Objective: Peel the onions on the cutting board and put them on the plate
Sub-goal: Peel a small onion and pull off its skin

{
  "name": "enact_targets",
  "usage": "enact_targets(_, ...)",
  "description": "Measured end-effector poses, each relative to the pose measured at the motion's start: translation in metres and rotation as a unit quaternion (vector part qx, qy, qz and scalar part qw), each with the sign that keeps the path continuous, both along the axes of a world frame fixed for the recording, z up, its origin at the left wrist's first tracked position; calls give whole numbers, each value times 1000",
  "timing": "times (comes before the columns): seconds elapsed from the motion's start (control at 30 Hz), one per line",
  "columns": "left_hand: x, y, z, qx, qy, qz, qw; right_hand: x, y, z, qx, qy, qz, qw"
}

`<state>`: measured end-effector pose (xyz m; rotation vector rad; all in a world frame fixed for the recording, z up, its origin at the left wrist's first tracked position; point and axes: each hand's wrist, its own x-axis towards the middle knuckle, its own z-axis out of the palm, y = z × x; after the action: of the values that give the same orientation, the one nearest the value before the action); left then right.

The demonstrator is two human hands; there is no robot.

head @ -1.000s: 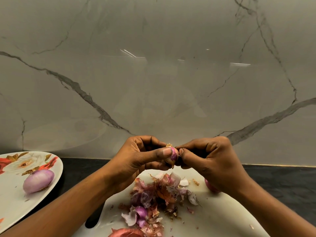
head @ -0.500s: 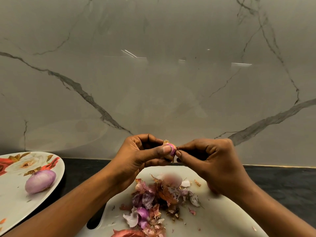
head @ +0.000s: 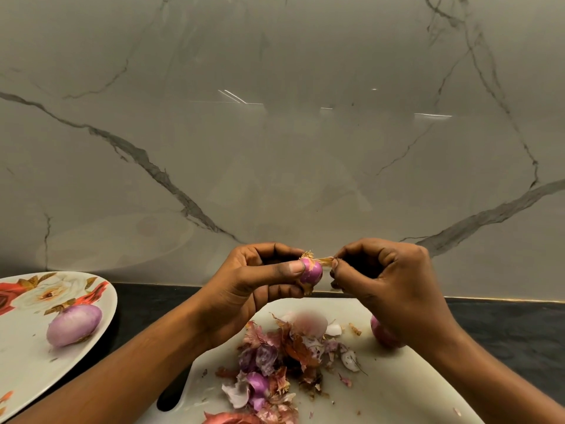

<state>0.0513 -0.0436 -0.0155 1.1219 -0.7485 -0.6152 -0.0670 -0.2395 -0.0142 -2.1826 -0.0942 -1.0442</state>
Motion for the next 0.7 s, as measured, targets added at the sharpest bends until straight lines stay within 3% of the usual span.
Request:
enact_targets(0.2, 4, 0, -1, -26, 24, -33, 999, 0, -5, 4, 26, 32, -27, 999)
enact_targets(0.4, 3, -2, -2, -3, 3, 1, 1000, -5, 1, 7, 26, 79, 67, 994)
enact_targets(0.7, -2, -3, -4, 42, -40, 21, 998, -9, 5, 8, -1, 63, 101, 993)
